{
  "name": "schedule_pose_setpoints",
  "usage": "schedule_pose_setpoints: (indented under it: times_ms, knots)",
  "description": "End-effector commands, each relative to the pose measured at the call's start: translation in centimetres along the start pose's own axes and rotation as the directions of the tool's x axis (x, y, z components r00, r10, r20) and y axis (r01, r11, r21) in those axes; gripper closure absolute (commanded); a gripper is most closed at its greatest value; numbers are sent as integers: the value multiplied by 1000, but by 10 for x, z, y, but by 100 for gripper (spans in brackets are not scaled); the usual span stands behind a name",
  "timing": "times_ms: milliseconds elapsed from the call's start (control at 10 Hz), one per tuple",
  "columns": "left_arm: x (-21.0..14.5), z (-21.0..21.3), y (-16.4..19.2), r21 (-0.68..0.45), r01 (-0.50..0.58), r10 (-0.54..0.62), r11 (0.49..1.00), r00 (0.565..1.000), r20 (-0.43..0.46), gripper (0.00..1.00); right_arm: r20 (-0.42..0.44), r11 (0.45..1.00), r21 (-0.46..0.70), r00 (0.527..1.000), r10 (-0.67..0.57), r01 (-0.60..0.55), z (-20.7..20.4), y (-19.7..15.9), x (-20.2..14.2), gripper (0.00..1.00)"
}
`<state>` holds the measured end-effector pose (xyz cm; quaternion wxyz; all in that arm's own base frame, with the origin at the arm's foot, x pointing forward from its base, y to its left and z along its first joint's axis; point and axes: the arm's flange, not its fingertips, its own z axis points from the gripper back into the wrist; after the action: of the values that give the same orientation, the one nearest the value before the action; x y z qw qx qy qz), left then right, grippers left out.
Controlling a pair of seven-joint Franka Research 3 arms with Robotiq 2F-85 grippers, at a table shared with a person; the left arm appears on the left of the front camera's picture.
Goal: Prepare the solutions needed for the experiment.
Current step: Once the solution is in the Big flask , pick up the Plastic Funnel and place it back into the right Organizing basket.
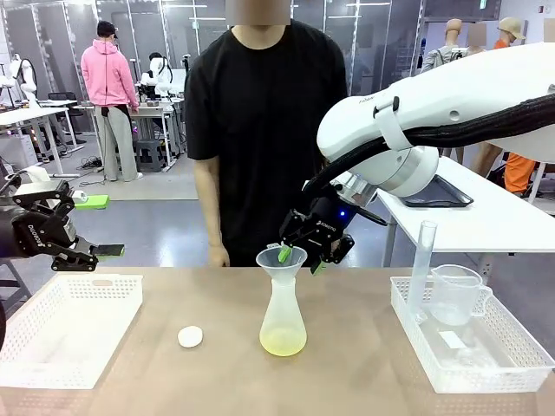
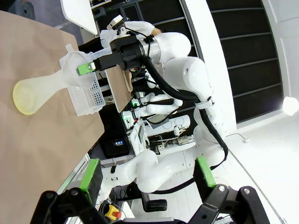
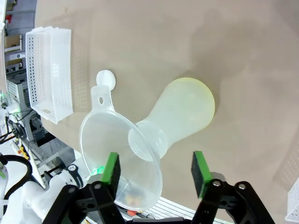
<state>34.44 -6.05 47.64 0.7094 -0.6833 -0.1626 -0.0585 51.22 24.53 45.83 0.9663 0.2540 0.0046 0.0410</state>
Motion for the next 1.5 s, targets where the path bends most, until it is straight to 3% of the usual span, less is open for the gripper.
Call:
schedule_pose_setpoints:
  times_ms: [0, 100, 200, 300, 400, 500, 600, 700, 800, 900, 1400]
  knots:
    - [-1, 0, -1, -14, 1, -1, 1000, 1000, -6, 0, -3, 999, -29, 999, -35, 35, 0, 5, 0, 44]
    - [-1, 0, -1, -14, 1, -1, 1000, 1000, -6, 0, -8, 998, -34, 999, -43, 43, 2, 5, -1, 51]
    - [-1, 0, -1, -14, 1, -1, 1000, 1000, -6, 0, -10, 998, -38, 999, -47, 47, 1, 5, -2, 45]
    - [-1, 0, -1, -14, 1, -1, 1000, 1000, -6, 0, -11, 998, -42, 999, -52, 51, 1, 5, -3, 69]
    - [-1, 0, -1, -14, 1, -1, 1000, 1000, -6, 0, -12, 998, -44, 999, -52, 51, 1, 5, -5, 63]
    - [-1, 0, -1, -14, 1, -1, 1000, 1000, -6, 0, -10, 997, -44, 998, -56, 56, 3, 4, -6, 87]
    - [-1, 0, -1, -14, 1, -1, 1000, 1000, -6, 0, -9, 998, -40, 998, -58, 57, 3, 3, -7, 74]
    - [-1, 0, -1, -14, 1, -1, 1000, 1000, -6, 0, -7, 998, -37, 998, -60, 60, 3, 2, -7, 100]
    - [-1, 0, -1, -14, 1, -1, 1000, 1000, -6, 0, -3, 998, -27, 998, -63, 63, 4, 2, -9, 92]
    - [-1, 0, -1, -14, 1, -1, 1000, 1000, -6, 0, -5, 997, -29, 998, -66, 65, 5, 1, -10, 100]
    - [-1, 0, -1, -14, 1, -1, 1000, 1000, -6, 0, 18, 997, -34, 997, -73, 73, 7, 0, -15, 100]
